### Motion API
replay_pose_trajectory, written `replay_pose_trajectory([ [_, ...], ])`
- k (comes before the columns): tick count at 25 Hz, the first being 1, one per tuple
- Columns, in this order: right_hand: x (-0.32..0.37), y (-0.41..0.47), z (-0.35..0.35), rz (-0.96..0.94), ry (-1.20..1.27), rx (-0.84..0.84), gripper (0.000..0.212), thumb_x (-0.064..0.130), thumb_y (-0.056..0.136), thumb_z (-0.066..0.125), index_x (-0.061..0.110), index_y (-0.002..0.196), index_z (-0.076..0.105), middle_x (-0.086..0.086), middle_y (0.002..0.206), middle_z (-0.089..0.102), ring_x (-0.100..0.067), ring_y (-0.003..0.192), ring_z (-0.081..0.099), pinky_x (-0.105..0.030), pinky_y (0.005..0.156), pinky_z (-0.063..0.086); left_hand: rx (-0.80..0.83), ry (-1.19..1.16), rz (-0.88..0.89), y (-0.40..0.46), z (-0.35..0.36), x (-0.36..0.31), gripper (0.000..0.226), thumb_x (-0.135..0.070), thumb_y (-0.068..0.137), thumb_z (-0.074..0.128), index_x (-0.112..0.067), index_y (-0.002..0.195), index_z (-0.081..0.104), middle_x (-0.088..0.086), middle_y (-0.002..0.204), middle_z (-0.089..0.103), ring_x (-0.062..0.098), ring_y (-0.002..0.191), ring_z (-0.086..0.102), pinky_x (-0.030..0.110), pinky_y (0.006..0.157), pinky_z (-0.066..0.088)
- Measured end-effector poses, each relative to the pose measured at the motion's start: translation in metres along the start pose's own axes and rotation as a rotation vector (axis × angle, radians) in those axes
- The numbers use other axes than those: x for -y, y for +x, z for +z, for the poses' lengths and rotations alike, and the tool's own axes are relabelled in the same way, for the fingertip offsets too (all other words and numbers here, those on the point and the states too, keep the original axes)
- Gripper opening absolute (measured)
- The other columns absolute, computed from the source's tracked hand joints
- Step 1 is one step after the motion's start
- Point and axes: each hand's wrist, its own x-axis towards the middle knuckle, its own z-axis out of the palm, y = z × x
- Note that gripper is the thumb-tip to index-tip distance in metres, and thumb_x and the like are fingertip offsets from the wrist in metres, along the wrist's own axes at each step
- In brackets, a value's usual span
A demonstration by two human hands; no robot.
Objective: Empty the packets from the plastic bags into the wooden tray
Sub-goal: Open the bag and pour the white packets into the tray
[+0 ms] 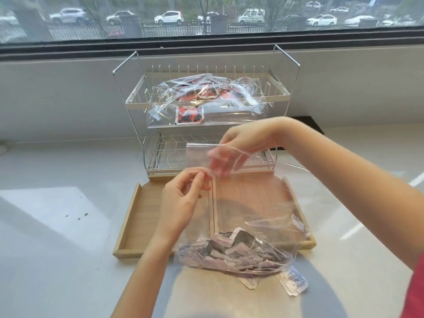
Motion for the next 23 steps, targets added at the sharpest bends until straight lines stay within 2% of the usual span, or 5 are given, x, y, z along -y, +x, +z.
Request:
replay_pose_trajectory([
  [3,-0.006,0.005,0.012,-0.004,0.102,0.041,0.036,0.039,0.091,0.045,0.012,0.103,0.065,0.008,0.086,0.071,-0.004,0.078,0.066,-0.018,0.073,0.051,-0.055,-0.007,-0.016,0.0,-0.001,0.002,0.023,-0.008,0.088,0.052,-0.025,0.081,0.066,-0.021,0.069,0.067,-0.002,0.06,0.057,0.01,0.056,0.044],
  [6,-0.012,0.001,0.021,-0.024,0.138,0.05,0.02,0.028,0.09,0.051,0.016,0.089,0.067,0.007,0.077,0.066,-0.003,0.068,0.061,-0.019,0.071,0.05,-0.054,-0.006,-0.021,0.0,0.0,0.002,0.02,-0.008,0.087,0.053,-0.024,0.084,0.066,-0.019,0.065,0.066,-0.002,0.058,0.056,0.009,0.058,0.043],
  [13,-0.012,-0.008,0.025,-0.118,0.036,-0.092,0.019,0.024,0.091,0.051,0.015,0.079,0.063,-0.005,0.078,0.054,-0.015,0.07,0.045,-0.026,0.067,0.038,-0.048,-0.005,-0.072,0.0,0.0,-0.001,0.02,-0.007,0.087,0.053,-0.023,0.085,0.065,-0.016,0.054,0.062,-0.003,0.055,0.055,0.008,0.054,0.041],
  [19,-0.009,-0.006,0.031,-0.178,-0.007,-0.285,0.024,0.016,0.094,0.043,0.02,0.073,0.056,0.005,0.07,0.052,-0.01,0.066,0.045,-0.024,0.068,0.038,-0.089,-0.004,-0.113,-0.001,0.0,0.0,0.015,-0.012,0.086,0.056,-0.024,0.082,0.064,-0.014,0.05,0.061,-0.004,0.054,0.055,0.005,0.055,0.04],
  [23,-0.011,-0.007,0.034,-0.117,0.007,-0.277,0.025,0.035,0.092,0.046,0.022,0.082,0.065,0.013,0.072,0.06,0.0,0.064,0.053,-0.019,0.07,0.043,-0.069,0.063,-0.045,0.004,-0.002,-0.005,0.012,-0.01,0.084,0.058,-0.021,0.083,0.064,-0.012,0.057,0.062,-0.002,0.056,0.058,0.006,0.06,0.043],
])
